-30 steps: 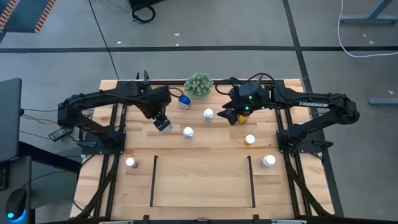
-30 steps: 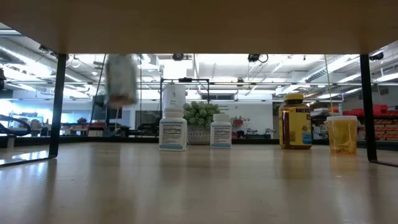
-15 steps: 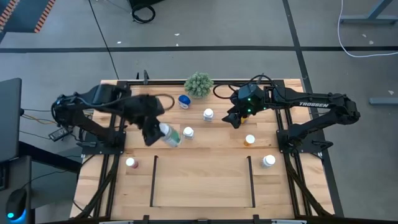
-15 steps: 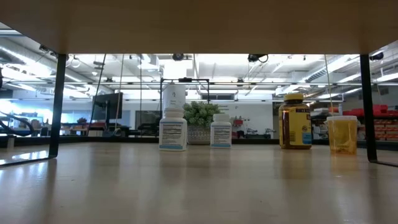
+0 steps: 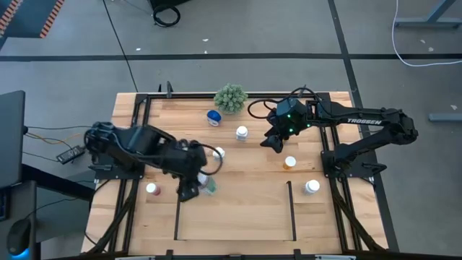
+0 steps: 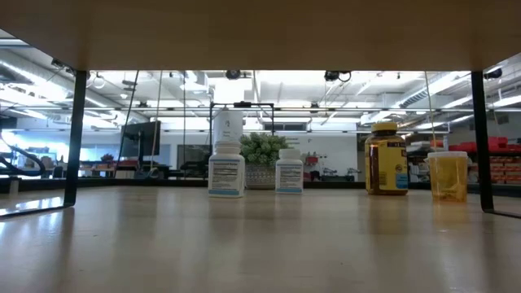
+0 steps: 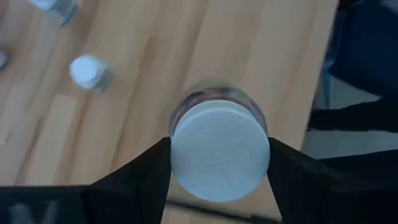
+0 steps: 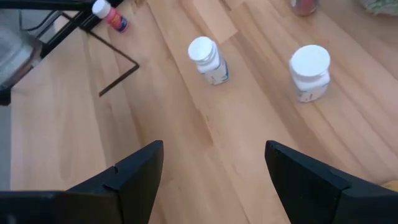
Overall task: Pick and place medicine bottles onto shelf by color
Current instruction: Put the green pill bottle on the shelf
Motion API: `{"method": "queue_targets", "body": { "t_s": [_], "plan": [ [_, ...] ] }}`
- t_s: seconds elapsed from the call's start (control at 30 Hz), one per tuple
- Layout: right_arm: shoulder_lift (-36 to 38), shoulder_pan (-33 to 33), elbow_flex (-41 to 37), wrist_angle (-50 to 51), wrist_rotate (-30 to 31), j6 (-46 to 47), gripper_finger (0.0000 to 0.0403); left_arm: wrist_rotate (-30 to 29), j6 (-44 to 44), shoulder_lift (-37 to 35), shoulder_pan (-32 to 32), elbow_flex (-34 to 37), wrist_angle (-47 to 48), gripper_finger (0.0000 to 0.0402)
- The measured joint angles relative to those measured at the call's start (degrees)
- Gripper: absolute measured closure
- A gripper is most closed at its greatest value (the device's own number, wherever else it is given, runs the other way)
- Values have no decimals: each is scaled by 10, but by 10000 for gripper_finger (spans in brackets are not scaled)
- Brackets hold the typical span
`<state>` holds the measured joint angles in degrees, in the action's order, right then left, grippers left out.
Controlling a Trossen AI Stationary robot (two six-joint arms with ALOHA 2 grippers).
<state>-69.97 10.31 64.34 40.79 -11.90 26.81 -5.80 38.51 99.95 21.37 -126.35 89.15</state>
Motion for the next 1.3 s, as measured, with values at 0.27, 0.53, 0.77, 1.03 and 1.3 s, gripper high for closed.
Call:
{"method": "queue_targets", "body": {
  "t_s": [0.27, 0.53, 0.77, 1.03, 1.3],
  "plan": [
    [0, -6, 0, 9, -7, -9, 114, 5, 9, 66, 11, -25, 7, 171],
    [0, -42, 0, 13, -7, -10, 114, -12, -12, 63, 13, -25, 8, 167],
    [0, -73, 0, 13, 9, -5, 114, -10, -72, 54, 34, -26, 9, 165],
    [0, -91, 0, 13, 32, 6, 114, 0, -106, 40, 47, 32, 7, 163],
    [0, -91, 0, 13, 33, 15, 114, 25, -57, -36, 48, 135, 8, 154]
  ]
}}
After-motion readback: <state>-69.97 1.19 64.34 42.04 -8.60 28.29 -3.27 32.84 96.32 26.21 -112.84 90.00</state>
